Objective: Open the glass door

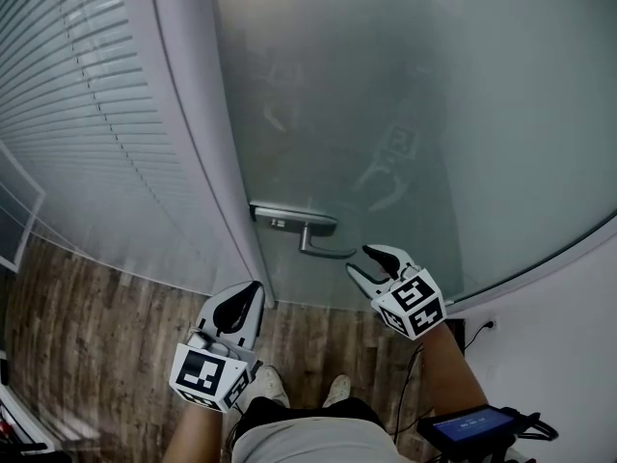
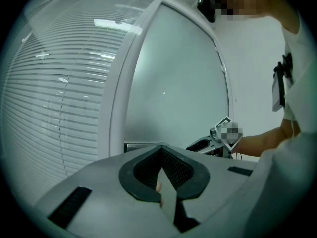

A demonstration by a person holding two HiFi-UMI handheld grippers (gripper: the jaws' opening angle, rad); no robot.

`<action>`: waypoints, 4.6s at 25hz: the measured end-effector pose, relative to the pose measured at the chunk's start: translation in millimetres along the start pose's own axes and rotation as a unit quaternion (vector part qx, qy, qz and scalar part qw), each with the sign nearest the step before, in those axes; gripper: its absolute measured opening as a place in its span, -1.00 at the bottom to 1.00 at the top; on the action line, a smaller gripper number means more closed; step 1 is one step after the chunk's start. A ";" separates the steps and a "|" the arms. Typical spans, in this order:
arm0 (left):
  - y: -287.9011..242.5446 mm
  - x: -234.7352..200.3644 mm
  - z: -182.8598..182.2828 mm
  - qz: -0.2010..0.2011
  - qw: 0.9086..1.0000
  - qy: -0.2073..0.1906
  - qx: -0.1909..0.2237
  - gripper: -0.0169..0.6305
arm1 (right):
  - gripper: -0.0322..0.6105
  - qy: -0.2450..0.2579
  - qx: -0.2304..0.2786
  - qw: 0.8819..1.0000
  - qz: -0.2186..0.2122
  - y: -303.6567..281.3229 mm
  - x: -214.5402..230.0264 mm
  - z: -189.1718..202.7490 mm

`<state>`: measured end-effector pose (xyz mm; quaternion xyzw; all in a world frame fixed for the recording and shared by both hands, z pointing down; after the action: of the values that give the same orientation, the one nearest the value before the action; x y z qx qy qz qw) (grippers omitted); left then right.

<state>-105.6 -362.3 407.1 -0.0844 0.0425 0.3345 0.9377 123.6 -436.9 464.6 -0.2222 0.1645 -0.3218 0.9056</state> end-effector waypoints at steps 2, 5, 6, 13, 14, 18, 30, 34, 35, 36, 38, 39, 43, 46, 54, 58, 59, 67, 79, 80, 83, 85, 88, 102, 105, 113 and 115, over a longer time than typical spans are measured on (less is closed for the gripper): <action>1.1 -1.1 1.5 -0.002 1.000 0.002 -0.002 -0.95 | -0.38 0.019 -0.013 1.000 -0.002 -6.8 0.4 0.9; 2.9 -2.1 4.3 -0.007 1.000 0.004 -0.003 -0.95 | -0.38 0.036 -0.030 0.999 0.002 -15.0 1.4 2.7; 3.5 -2.1 4.5 -0.008 1.000 0.005 -0.003 -0.95 | -0.38 0.040 -0.035 0.999 0.003 -16.6 1.3 3.2; 6.4 -3.6 4.9 -0.016 1.000 0.011 -0.001 -0.95 | -0.48 0.043 -0.030 0.999 0.006 -18.0 -1.9 2.5; 6.2 -3.5 4.6 -0.017 1.000 0.011 -0.001 -0.95 | -0.49 0.041 -0.029 0.999 0.007 -18.2 -1.9 3.2; 5.0 -3.3 4.2 -0.017 1.000 0.011 0.000 -0.95 | -0.49 0.042 -0.025 0.999 0.016 -19.1 -2.6 5.7; 8.2 4.6 3.2 -0.025 1.000 0.010 0.002 -0.95 | -0.49 0.004 -0.010 0.999 0.037 -32.6 7.8 16.4; 8.7 13.0 5.0 -0.026 1.000 0.008 0.003 -0.95 | -0.49 -0.004 -0.002 0.999 0.047 -36.7 16.8 19.3; 8.7 14.6 4.2 -0.026 1.000 0.007 0.004 -0.95 | -0.49 -0.006 0.000 0.999 0.049 -38.0 19.5 18.9; 9.1 15.5 3.0 -0.026 1.000 0.006 0.004 -0.95 | -0.49 -0.009 0.001 0.999 0.052 -39.6 22.3 17.8; 10.7 16.2 -0.1 -0.026 1.000 0.006 0.004 -0.95 | -0.49 -0.016 0.004 0.998 0.059 -43.2 27.3 13.5; 11.6 16.5 -1.5 -0.026 1.000 0.005 0.004 -0.95 | -0.48 -0.020 0.005 0.998 0.063 -44.7 29.8 11.4; 13.7 23.5 -1.8 -0.029 1.000 0.003 0.003 -0.95 | -0.49 -0.026 0.009 0.997 0.069 -49.1 42.8 10.1; 13.8 21.0 -4.0 -0.032 0.999 0.003 0.004 -0.95 | -0.49 -0.031 0.005 0.997 0.070 -60.3 55.2 5.4; 17.4 24.4 -13.8 -0.044 0.999 0.006 0.008 -0.95 | -0.49 -0.048 -0.012 0.995 0.082 -65.6 90.9 -7.3; 9.8 31.7 -0.8 -0.050 0.999 0.001 0.008 -0.95 | -0.49 -0.045 -0.004 0.994 0.095 -69.5 111.5 2.2; 7.0 31.8 -0.9 -0.052 0.999 0.001 0.008 -0.95 | -0.49 -0.044 -0.005 0.994 0.096 -71.3 118.2 1.4; 2.5 24.7 2.8 -0.064 0.998 0.002 0.008 -0.95 | -0.50 -0.050 -0.011 0.992 0.111 -91.3 151.2 -2.2; 14.0 23.2 23.8 -0.096 0.995 0.006 0.004 -0.95 | -0.50 -0.069 -0.013 0.988 0.140 -110.9 187.0 6.7; 13.8 23.4 26.3 -0.098 0.995 0.005 0.004 -0.95 | -0.50 -0.071 -0.013 0.987 0.143 -114.2 190.3 8.6; 15.9 23.5 35.6 -0.103 0.995 0.002 0.004 -0.95 | -0.50 -0.073 -0.015 0.986 0.150 -123.0 198.1 15.7; 16.6 24.8 36.6 -0.106 0.994 0.001 0.002 -0.95 | -0.52 -0.069 -0.021 0.986 0.152 -124.5 206.1 16.2; 15.6 25.5 30.4 -0.111 0.994 0.002 -0.002 -0.95 | -0.54 -0.066 -0.029 0.985 0.158 -122.8 221.4 11.6; 9.9 13.5 -5.7 -0.083 0.996 0.007 0.012 -0.95 | -0.58 -0.070 0.125 0.973 0.182 -14.4 189.8 -54.0; 8.0 12.2 -13.8 -0.071 0.997 0.006 0.021 -0.95 | -0.60 -0.060 0.167 0.968 0.177 21.5 158.8 -72.9; 27.8 3.3 -19.7 0.001 0.999 -0.006 0.052 -0.95 | -0.81 -0.057 0.252 0.942 0.216 115.8 51.3 -103.7; 32.9 0.7 -22.3 0.010 0.999 -0.012 0.046 -0.95 | -0.83 -0.057 0.259 0.938 0.224 131.5 30.0 -111.9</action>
<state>-126.5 -341.0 380.8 -0.0370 0.0475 0.3422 0.9377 163.5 -398.5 298.3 0.0449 0.0689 -0.1289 0.9882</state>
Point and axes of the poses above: the fingertips, and each gripper's own axes: y backward along the fingers, x to its right, z out of its underside, the point moved 5 cm from there along y, backward along the fingers, and after that the axes turned 4 degrees about z, right-handed, at the moved point
